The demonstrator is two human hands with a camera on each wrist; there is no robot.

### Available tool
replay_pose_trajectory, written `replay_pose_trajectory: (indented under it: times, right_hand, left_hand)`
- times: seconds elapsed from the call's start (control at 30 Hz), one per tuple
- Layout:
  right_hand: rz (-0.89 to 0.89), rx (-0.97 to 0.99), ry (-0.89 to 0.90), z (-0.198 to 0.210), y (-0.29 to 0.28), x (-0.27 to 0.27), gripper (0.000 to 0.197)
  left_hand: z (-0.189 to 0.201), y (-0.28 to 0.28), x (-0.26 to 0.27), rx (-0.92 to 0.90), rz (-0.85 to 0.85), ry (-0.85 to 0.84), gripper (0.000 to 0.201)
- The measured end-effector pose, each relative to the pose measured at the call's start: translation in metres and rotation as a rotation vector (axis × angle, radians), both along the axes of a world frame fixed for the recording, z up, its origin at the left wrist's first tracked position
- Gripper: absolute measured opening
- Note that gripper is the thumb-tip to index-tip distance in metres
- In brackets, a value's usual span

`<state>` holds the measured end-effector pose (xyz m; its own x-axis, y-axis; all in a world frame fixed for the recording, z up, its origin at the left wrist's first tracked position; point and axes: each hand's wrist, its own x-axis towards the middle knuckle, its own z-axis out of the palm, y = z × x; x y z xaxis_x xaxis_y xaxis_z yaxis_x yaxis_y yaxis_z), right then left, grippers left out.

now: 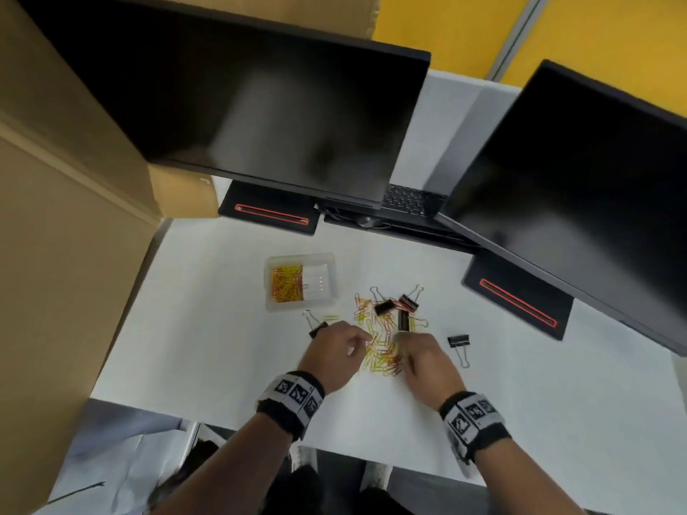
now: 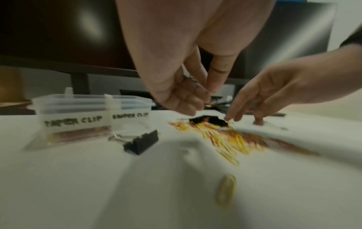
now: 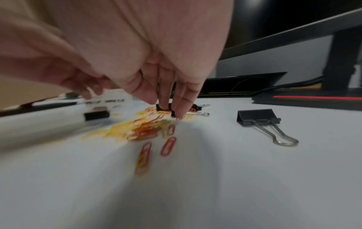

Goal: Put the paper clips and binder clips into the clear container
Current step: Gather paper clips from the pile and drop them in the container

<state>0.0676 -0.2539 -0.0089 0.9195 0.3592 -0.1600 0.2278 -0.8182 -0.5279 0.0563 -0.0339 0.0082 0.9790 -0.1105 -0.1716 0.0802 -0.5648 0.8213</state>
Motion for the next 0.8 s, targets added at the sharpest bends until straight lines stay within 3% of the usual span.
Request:
replay_pose_trajectory:
  times: [0.07, 0.2, 0.33, 0.47, 0.53, 0.67, 0.8]
  right_hand:
    - [0.171, -0.081, -0.012, -0.011, -0.001, -0.014, 0.051]
    - [0.256, -0.166, -0.047, -0.021, -0.009, -0.033, 0.046]
    - [0.101, -0.067, -0.070, -0.018, -0.033, -0.046, 0.045]
    - [-0.003, -0.082, 0.114, -0.013, -0.054, -0.052, 0.075]
    - [0.009, -0.121, 0.186, -0.014, -0.054, -0.052, 0.085]
    - [-0.024, -0.135, 0.174, -0.025, -0.038, -0.041, 0.083]
    - [0.000, -0.136, 0.101, -0.034, -0.022, -0.031, 0.067]
  left_hand:
    - [-0.010, -0.010, -0.003, 0.118, -0.072, 0.061, 0.024]
    - [-0.019, -0.022, -0.011, 0.227, -0.146, 0.127, 0.032]
    - [-0.021, -0.014, -0.023, 0.318, -0.149, 0.104, 0.045]
    - [-0.027, 0.005, -0.031, 0.406, -0.123, 0.256, 0.091]
    - [-0.030, 0.006, -0.031, 0.425, -0.140, 0.304, 0.102]
    - [-0.035, -0.015, -0.026, 0.371, -0.169, 0.249, 0.096]
    - [-0.038, -0.039, -0.016, 0.350, -0.164, 0.192, 0.084]
